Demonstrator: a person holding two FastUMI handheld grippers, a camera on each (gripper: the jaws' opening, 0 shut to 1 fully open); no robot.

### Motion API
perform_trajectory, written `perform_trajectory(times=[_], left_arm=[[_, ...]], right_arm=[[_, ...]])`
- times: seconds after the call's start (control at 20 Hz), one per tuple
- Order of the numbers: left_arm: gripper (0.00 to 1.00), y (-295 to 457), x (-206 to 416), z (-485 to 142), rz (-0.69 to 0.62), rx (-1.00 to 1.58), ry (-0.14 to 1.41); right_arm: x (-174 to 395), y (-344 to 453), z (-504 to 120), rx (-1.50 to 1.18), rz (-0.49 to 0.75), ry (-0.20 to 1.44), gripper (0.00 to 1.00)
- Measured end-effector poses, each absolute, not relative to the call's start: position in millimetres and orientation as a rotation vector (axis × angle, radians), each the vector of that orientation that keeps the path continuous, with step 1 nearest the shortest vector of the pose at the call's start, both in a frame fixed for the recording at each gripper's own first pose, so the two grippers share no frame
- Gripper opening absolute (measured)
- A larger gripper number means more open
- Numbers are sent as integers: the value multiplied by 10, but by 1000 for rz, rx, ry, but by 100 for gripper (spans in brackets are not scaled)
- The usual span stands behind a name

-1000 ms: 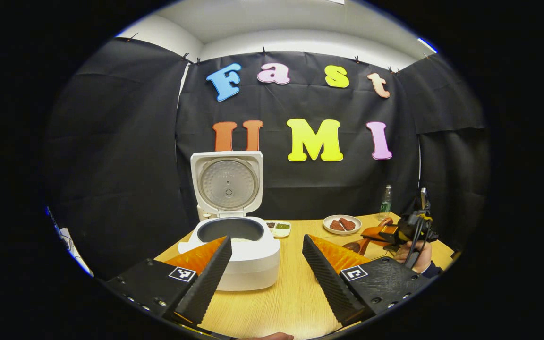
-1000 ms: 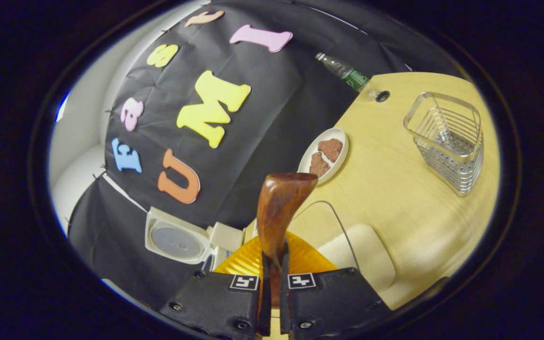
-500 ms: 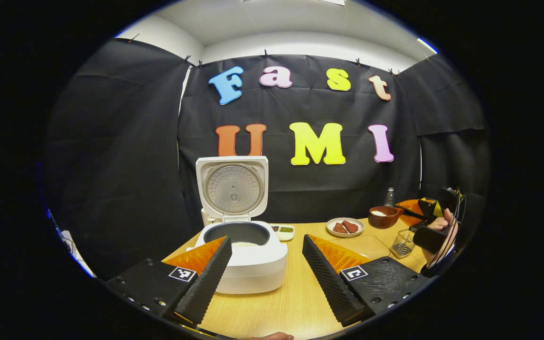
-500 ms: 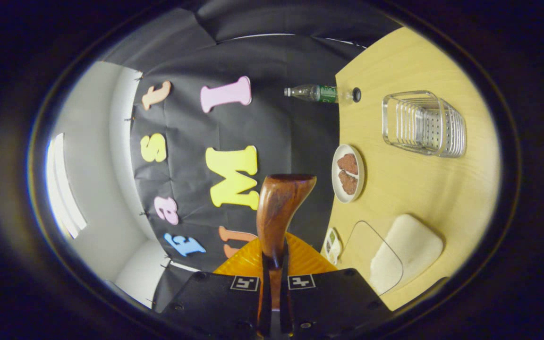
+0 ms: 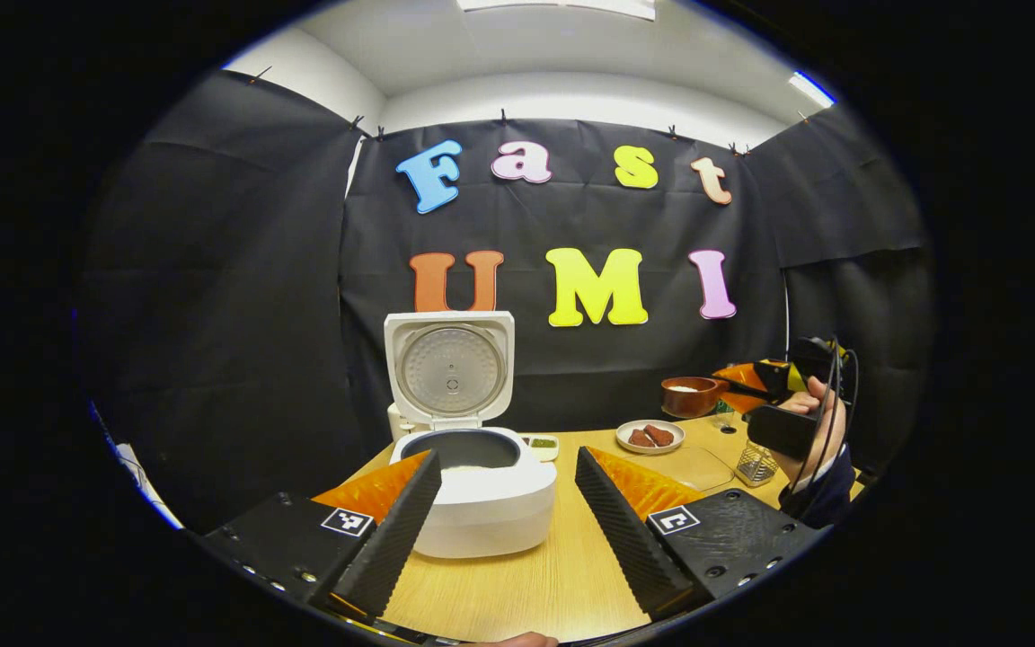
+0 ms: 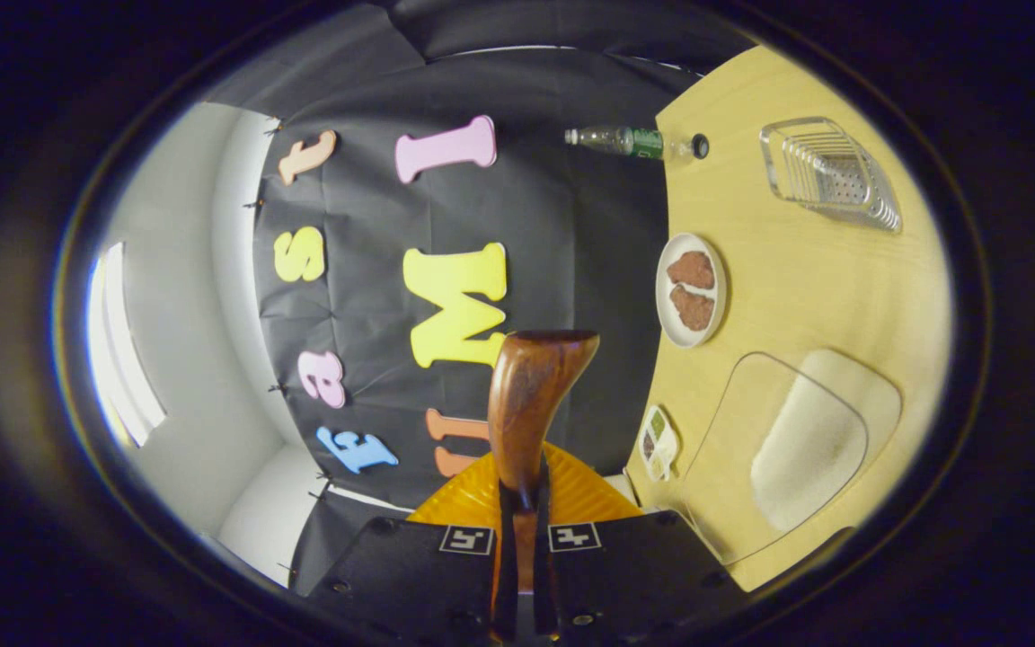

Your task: Close the left gripper, press the button to open the rice cooker; take a wooden spoon from the chopstick holder with the right hand, scoop a spoonful of rice and pour it into the rice cooker, then put the wooden spoon back into the chopstick holder.

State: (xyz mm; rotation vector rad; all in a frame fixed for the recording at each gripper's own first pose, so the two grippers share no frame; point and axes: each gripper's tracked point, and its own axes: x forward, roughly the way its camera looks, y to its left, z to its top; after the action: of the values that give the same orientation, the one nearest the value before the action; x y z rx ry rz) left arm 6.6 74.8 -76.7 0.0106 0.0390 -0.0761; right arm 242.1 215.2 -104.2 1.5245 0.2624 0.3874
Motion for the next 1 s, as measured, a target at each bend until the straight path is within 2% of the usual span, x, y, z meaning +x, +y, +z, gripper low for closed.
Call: perform_trajectory(times=[0.4,0.55,0.7,1.0], left_arm=[[95,972,-109,-812,-66,4,75],[95,976,-158,-766,-74,-19,62],[95,907,-216,-767,-114,-63,69],[95,1011,-213,-821,-68,-46,80]], right_arm=[[2621,3527,-754,1309,533,389,9],[2803,3906,-812,1215,543,439,10],[2945,4192,-756,1067,560,413,10],[3056,4640,-596,691,623,259,10]])
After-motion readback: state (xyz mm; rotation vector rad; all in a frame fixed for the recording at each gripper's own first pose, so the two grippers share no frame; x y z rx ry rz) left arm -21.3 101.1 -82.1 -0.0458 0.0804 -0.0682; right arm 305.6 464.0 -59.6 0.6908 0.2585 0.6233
